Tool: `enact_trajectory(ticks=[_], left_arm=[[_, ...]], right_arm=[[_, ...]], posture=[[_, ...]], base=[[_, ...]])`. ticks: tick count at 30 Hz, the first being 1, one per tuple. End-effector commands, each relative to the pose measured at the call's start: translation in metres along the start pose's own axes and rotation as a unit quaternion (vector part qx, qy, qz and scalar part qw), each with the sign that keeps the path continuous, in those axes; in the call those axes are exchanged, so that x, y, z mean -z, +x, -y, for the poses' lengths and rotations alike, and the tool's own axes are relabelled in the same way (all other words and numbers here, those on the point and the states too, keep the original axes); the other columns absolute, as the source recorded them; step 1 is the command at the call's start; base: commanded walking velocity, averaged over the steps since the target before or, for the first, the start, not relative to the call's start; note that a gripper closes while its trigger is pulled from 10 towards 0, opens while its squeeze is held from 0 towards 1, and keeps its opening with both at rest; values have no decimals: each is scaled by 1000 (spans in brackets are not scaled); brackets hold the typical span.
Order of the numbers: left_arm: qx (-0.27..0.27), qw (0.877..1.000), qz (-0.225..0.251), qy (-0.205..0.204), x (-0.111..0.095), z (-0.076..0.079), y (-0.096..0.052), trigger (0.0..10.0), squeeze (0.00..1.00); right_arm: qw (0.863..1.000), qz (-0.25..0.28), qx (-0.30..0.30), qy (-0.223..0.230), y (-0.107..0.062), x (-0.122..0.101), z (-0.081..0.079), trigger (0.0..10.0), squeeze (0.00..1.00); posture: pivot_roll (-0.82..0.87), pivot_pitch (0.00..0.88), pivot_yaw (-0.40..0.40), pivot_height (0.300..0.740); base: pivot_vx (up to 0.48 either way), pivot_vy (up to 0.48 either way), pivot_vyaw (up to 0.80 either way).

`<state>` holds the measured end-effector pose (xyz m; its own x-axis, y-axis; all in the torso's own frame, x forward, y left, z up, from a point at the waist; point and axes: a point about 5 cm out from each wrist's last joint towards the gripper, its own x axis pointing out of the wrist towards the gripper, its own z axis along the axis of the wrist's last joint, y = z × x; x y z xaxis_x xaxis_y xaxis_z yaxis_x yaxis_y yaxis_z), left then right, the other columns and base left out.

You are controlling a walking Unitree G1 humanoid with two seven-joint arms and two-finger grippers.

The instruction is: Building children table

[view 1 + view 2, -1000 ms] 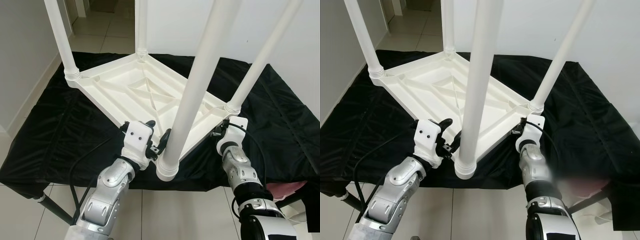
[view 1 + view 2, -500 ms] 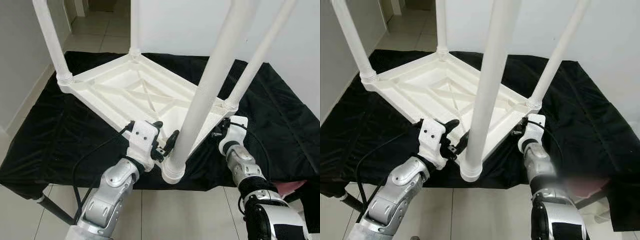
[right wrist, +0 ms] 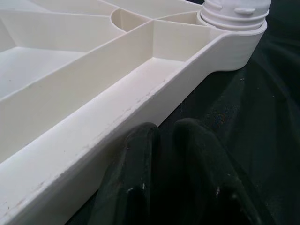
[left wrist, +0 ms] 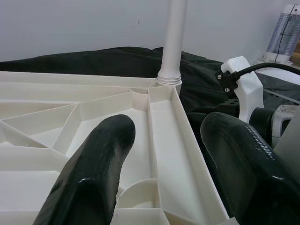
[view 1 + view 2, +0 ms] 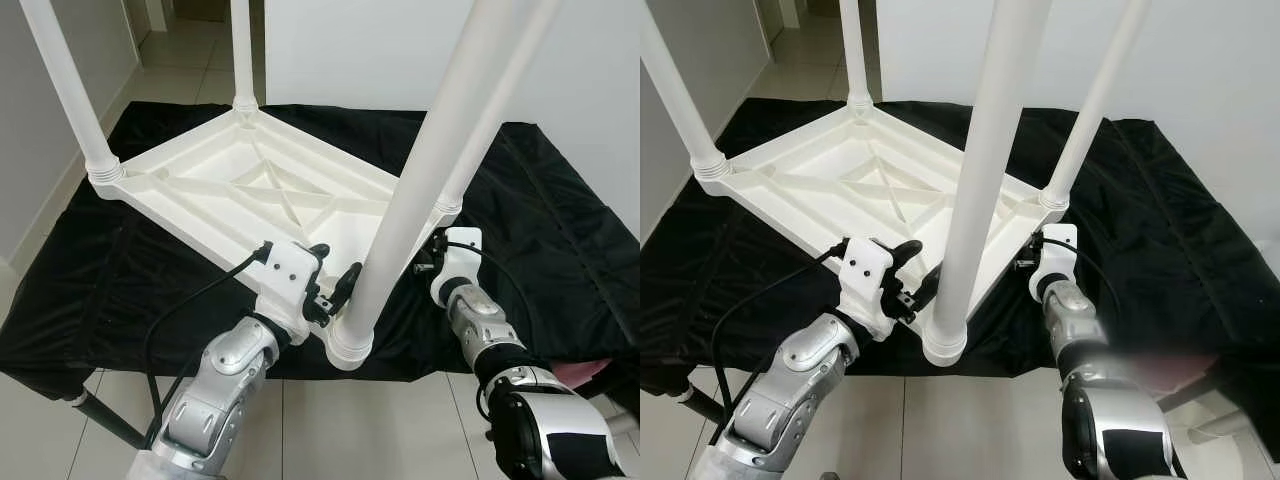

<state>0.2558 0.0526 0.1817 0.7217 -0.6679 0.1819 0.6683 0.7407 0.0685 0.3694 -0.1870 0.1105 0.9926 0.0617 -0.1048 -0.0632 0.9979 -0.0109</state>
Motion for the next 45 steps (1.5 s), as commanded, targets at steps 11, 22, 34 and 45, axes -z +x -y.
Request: enact_trajectory(ticks=[11, 22, 34, 45], left_arm=[[58, 998, -14, 26, 3, -1, -6, 10000, 0], [75, 994, -49, 59, 10, -22, -20, 10000, 0], [8, 992, -81, 96, 12, -65, -43, 10000, 0], [-5, 990, -83, 110, 11, -76, -46, 10000, 0]], right_arm=[[991, 91, 93, 34, -32, 11, 25, 10000, 0], [986, 147, -81, -6, -64, -1, 2, 10000, 902], [943, 116, -303, -73, -76, -33, 1, 10000, 1000], [887, 38, -445, -118, -95, -36, 2, 10000, 0]], posture=[[44, 79, -49, 740], [1, 85, -16, 740], [20, 63, -35, 740], [31, 45, -54, 740]], base=[[0, 0, 0], [0, 0, 0], [0, 0, 0], [0, 0, 0]])
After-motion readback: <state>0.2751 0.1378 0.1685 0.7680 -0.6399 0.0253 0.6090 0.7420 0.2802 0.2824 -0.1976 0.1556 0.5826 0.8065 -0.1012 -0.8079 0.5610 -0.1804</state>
